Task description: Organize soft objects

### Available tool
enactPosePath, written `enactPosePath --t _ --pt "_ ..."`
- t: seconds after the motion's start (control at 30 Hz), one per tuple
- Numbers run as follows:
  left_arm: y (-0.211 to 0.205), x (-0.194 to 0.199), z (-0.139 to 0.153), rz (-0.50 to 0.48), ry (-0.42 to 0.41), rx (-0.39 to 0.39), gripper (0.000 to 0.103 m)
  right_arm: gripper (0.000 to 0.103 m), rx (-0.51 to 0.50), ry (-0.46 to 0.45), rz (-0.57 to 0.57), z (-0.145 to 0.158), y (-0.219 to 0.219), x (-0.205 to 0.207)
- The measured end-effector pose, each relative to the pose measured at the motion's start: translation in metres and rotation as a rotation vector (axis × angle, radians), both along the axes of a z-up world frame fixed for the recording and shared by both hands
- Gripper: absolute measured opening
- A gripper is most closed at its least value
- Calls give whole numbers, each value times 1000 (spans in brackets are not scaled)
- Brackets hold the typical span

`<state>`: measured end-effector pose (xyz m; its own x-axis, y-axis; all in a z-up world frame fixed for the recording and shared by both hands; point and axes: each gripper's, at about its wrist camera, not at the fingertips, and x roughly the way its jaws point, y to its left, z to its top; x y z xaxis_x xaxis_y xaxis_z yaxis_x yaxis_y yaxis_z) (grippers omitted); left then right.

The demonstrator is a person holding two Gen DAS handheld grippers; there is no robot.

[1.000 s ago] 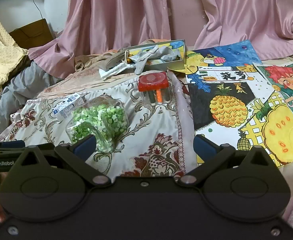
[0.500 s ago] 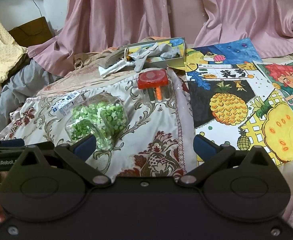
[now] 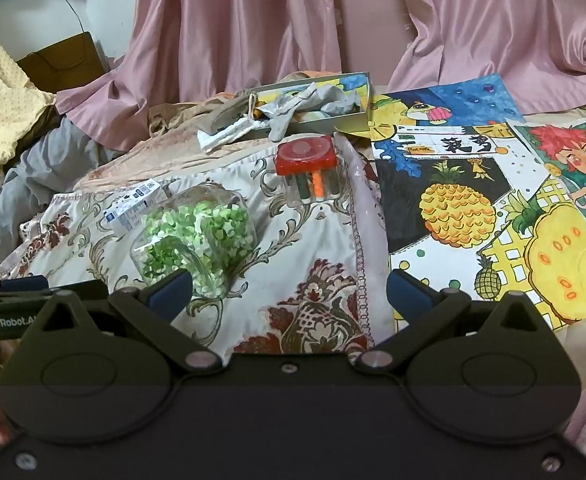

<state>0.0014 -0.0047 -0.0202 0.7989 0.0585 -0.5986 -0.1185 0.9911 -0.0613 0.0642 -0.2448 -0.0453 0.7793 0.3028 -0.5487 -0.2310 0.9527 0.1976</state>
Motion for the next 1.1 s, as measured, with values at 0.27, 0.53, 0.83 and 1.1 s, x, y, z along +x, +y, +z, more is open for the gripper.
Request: enactPosePath --t 0.27,0.53,0.83,1.1 --pt "0 0 0 0 0 1 102 103 0 1 0 0 0 0" --pt "0 0 0 3 4 0 102 103 0 0 2 -1 1 0" --pt "1 0 0 3 4 1 102 103 -1 0 1 -1 2 -1" --pt "1 0 1 4 6 5 102 103 0 0 1 -1 2 -1"
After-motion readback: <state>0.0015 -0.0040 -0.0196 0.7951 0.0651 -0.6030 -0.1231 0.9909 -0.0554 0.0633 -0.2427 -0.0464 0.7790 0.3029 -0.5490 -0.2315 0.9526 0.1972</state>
